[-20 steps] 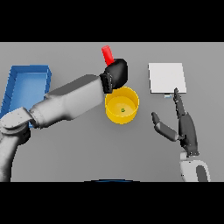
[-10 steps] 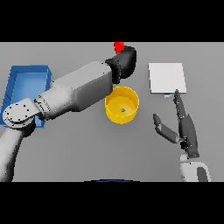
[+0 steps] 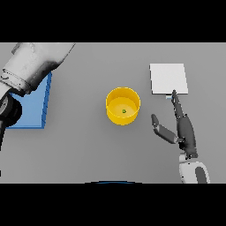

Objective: Pick up the red beaker and tilt it to pour out 1 green nut into yellow bowl. Pick up the yellow bowl and place it on the metallic measuring scale.

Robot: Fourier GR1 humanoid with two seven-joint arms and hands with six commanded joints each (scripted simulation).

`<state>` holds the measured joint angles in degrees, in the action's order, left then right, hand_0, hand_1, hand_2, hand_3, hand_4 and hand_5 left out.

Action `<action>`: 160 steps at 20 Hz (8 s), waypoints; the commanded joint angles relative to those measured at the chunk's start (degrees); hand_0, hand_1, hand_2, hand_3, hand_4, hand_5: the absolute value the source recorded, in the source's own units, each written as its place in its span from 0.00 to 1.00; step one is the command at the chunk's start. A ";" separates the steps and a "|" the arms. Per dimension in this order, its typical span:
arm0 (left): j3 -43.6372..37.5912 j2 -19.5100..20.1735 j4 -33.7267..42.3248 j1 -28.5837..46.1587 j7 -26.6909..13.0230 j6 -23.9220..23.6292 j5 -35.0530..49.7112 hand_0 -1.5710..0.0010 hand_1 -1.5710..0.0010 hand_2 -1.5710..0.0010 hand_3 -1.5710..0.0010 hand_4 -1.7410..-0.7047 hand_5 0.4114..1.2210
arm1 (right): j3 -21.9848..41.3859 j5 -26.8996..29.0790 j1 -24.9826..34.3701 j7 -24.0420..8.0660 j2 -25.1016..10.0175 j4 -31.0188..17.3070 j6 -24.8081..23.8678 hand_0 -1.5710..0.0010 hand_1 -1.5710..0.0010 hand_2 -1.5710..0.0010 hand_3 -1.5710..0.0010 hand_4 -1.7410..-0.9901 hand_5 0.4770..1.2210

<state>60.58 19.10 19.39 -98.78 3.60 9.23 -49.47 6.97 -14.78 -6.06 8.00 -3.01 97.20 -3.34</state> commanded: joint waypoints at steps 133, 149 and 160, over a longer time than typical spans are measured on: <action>-26.19 34.22 51.05 67.86 -27.40 -27.68 75.36 1.00 1.00 1.00 1.00 0.97 0.39 | 19.39 -33.80 48.01 0.86 -28.42 -31.07 26.09 0.00 0.00 0.02 0.27 0.00 1.00; -25.95 34.39 51.03 68.25 -28.07 -27.51 75.30 1.00 1.00 1.00 1.00 0.98 0.37 | 13.94 -35.61 52.57 3.99 -24.14 -55.87 18.58 0.03 0.00 0.12 0.08 0.00 1.00; -25.72 33.54 49.85 67.04 -27.98 -26.37 75.19 1.00 1.00 1.00 1.00 0.98 0.38 | 12.31 -34.60 52.40 3.74 -24.40 -56.46 23.17 0.76 0.63 0.56 0.61 0.27 0.61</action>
<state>34.85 52.65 69.24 -31.76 -24.34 -17.15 25.71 19.28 -49.38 46.34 11.75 -27.41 40.74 19.83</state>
